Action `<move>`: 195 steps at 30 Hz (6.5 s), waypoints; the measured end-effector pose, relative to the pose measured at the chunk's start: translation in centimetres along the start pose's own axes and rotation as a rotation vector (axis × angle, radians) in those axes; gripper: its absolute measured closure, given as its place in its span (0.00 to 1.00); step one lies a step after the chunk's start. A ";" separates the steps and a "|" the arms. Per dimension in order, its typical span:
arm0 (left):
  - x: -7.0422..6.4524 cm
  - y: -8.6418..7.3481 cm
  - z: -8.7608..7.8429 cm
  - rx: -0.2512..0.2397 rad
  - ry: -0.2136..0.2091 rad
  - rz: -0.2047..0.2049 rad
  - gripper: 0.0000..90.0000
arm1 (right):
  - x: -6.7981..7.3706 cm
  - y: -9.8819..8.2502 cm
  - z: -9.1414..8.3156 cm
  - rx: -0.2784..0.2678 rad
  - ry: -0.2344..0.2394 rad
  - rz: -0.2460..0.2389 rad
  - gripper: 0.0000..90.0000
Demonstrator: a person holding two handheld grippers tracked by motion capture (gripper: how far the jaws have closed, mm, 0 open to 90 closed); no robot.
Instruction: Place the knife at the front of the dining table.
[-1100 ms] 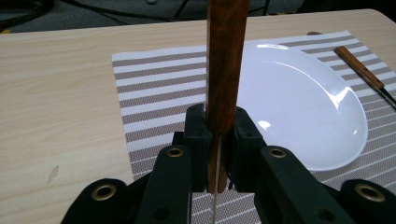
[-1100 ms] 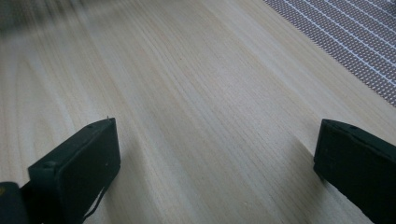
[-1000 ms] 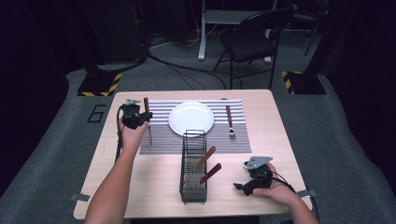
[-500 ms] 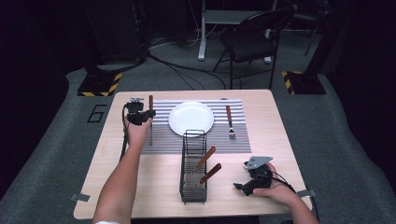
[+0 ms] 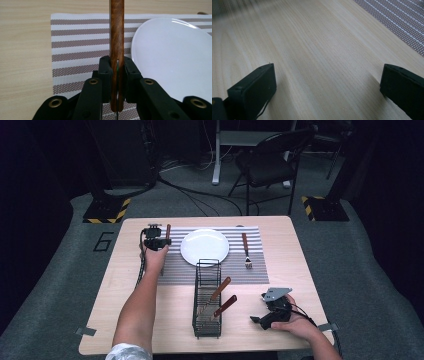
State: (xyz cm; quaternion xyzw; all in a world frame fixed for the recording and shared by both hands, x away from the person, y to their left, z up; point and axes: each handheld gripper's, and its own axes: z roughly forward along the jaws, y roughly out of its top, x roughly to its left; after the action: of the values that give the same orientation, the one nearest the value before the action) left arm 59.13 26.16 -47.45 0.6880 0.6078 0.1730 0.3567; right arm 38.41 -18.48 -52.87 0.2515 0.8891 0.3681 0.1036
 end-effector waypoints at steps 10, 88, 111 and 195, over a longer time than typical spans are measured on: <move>1.1 -0.4 1.5 0.018 0.001 -0.087 0.88 | 0.0 0.0 0.0 0.000 0.000 0.000 0.00; 1.9 -4.9 -12.4 -0.090 -0.106 0.051 0.52 | 0.0 0.0 0.0 0.000 -0.003 0.001 0.00; 1.1 -8.6 -5.0 0.009 -0.148 -0.003 0.80 | 0.0 0.0 0.0 0.000 -0.004 0.000 0.00; 2.5 -13.5 -10.6 -0.003 -0.112 0.166 0.46 | 0.0 0.0 0.0 0.000 -0.004 0.000 0.00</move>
State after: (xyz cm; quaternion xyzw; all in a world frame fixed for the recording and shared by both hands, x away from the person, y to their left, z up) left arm 42.81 31.59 -50.13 0.7441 0.5276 0.1641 0.3754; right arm 38.37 -18.48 -52.87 0.2522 0.8888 0.3678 0.1055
